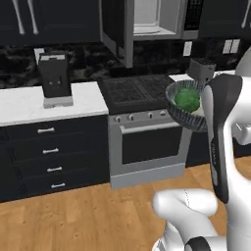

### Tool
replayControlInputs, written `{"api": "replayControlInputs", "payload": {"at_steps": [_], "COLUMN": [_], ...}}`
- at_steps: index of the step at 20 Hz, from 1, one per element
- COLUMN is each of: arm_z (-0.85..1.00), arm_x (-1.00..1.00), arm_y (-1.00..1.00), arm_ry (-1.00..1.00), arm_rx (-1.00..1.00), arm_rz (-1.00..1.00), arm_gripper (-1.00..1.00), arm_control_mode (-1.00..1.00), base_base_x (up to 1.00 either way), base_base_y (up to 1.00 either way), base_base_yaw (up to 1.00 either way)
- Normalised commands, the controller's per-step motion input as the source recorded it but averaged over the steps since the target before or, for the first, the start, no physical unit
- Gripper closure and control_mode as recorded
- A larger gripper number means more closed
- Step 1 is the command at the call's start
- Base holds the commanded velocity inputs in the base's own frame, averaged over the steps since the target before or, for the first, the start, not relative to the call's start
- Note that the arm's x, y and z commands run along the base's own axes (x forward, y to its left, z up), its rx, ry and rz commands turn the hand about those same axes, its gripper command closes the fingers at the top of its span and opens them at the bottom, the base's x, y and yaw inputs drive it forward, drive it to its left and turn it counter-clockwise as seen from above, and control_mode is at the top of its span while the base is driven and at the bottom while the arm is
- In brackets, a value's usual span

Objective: Pick the broccoli from the sink and place it in the bowl. Then pick the bowl and place it in the microwave. Then close the microwave door and press the start button.

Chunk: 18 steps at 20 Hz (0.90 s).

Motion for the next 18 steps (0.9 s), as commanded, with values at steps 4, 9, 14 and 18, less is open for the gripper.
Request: {"api": "replayControlInputs", "payload": {"at_steps": [4,9,14,18], "arm_z": [0.0,0.0,0.0,0.0], "arm_x": [0.0,0.0,0.0,0.0], "arm_y": [0.0,0.0,0.0,0.0], "arm_ry": [0.0,0.0,0.0,0.0], "arm_rx": [0.0,0.0,0.0,0.0], "arm_rz": [0.0,0.0,0.0,0.0], "arm_gripper": [1.0,1.0,1.0,1.0], "arm_control_mode": [1.0,1.0,1.0,1.0], "base_base_x": [0.0,0.02,0.48,0.76], "base_base_y": [-1.0,-1.0,-0.77,-0.64], "base_base_yaw": [0.24,0.39,0.44,0.27]}}
